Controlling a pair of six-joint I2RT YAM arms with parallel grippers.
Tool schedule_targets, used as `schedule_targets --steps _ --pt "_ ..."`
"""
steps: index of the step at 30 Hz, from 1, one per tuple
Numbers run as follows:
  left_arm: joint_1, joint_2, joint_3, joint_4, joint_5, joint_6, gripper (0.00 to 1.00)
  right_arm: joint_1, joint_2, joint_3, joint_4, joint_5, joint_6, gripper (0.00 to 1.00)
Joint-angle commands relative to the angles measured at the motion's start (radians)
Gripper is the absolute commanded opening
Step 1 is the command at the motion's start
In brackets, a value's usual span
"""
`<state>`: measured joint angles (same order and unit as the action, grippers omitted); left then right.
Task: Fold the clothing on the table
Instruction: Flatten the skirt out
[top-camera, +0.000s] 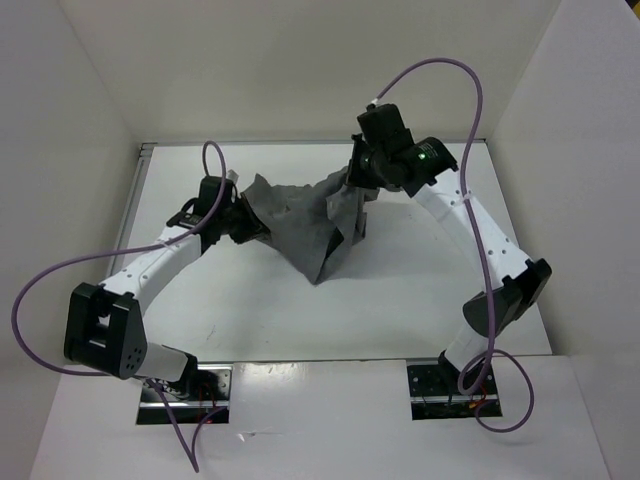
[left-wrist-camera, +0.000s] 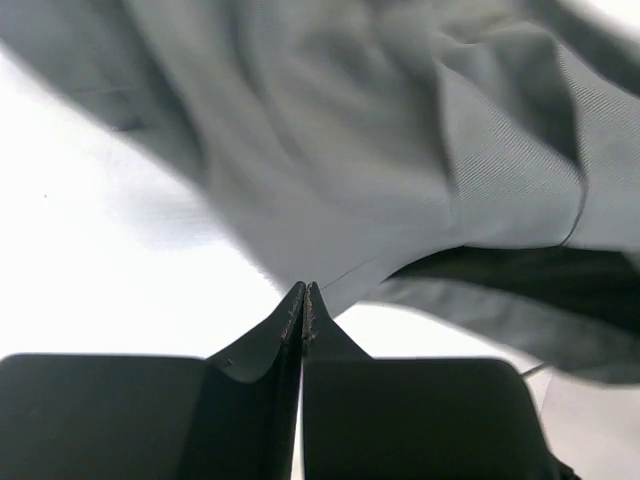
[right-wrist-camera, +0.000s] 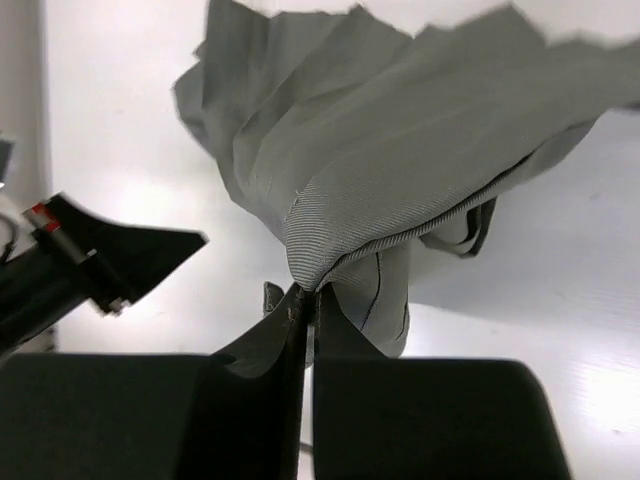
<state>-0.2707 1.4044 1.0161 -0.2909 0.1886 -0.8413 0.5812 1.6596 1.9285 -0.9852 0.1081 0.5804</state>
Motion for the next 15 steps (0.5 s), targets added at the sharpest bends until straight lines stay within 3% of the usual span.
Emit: schedule_targets --steps 1,6,11,12,15 --pt "0.007 -0.006 -0.031 0.004 0.015 0.005 0.02 0.009 0.057 0.024 -0.085 0.128 -0.047 0.00" --pt "0.007 0.039 -0.076 0.015 0.037 0.015 0.02 0.009 0.150 0.035 -0.049 0.082 -0.100 0.00" --pt "0.007 0.082 -0.063 0.024 0.048 0.015 0.02 0.034 0.314 0.216 -0.017 -0.034 -0.157 0.00" --pt "0.007 0.082 -0.051 0.024 0.037 0.015 0.02 0.034 0.381 0.277 -0.026 -0.072 -0.174 0.00" --pt "0.018 0.082 -0.028 0.015 0.037 0.015 0.02 0.010 0.475 0.774 -0.088 -0.244 -0.221 0.00"
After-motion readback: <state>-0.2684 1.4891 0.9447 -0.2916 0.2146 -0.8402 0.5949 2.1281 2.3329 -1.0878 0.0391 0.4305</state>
